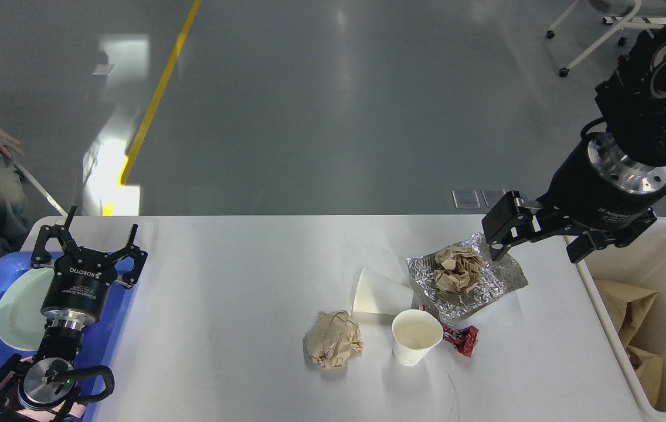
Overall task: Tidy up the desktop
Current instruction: 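Move the right gripper over the crumpled food scraps on the foil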
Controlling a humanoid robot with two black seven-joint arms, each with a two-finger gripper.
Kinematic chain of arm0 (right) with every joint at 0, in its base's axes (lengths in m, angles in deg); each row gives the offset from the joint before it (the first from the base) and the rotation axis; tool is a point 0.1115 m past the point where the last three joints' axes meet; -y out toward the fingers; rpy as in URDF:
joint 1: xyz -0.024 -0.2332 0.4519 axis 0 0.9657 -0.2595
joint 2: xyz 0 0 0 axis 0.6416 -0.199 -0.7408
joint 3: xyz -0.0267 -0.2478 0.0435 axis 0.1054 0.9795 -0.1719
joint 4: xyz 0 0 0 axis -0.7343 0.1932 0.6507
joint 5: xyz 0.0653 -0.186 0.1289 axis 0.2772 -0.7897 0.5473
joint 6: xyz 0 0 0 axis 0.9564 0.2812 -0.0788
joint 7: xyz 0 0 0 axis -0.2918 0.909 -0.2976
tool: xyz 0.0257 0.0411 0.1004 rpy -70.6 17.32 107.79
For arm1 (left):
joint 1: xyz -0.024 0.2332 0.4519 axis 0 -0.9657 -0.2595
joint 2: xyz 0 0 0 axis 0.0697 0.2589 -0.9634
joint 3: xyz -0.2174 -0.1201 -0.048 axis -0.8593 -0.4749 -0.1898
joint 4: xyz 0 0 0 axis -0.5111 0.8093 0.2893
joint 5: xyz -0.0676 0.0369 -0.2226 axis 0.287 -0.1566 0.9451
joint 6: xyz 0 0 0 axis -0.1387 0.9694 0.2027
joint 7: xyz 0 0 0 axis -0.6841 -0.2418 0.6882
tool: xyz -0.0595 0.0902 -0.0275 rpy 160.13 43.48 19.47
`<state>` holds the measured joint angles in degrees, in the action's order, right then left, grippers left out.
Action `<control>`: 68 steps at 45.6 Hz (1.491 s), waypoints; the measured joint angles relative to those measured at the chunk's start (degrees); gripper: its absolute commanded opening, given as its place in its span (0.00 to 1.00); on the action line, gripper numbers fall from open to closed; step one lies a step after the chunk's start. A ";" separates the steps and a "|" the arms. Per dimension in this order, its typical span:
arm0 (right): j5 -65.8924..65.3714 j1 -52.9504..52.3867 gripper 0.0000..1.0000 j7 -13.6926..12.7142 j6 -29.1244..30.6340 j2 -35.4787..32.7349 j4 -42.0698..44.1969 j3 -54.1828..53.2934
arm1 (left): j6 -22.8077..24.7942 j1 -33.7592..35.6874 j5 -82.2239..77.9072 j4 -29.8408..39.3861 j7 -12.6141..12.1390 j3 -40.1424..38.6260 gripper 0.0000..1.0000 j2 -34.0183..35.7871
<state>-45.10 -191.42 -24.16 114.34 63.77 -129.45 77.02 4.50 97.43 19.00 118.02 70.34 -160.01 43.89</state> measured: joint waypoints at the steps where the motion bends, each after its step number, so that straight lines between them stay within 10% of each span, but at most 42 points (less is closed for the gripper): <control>1: -0.10 0.85 1.00 0.00 -0.75 0.24 0.45 -0.05 | 0.00 0.00 0.00 0.00 0.00 0.00 0.97 0.00; 24: -2.46 31.17 0.98 0.04 -8.47 3.30 24.39 -3.56 | 0.03 0.01 0.01 0.00 -0.01 0.00 0.97 0.00; 68: 36.47 68.71 1.00 0.17 -19.37 11.92 62.86 -10.75 | 0.05 0.02 0.00 0.00 0.08 0.00 0.97 -0.01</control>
<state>-8.63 -122.71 -23.99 94.98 75.69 -66.59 66.27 4.55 97.45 19.00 118.02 70.42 -160.01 43.88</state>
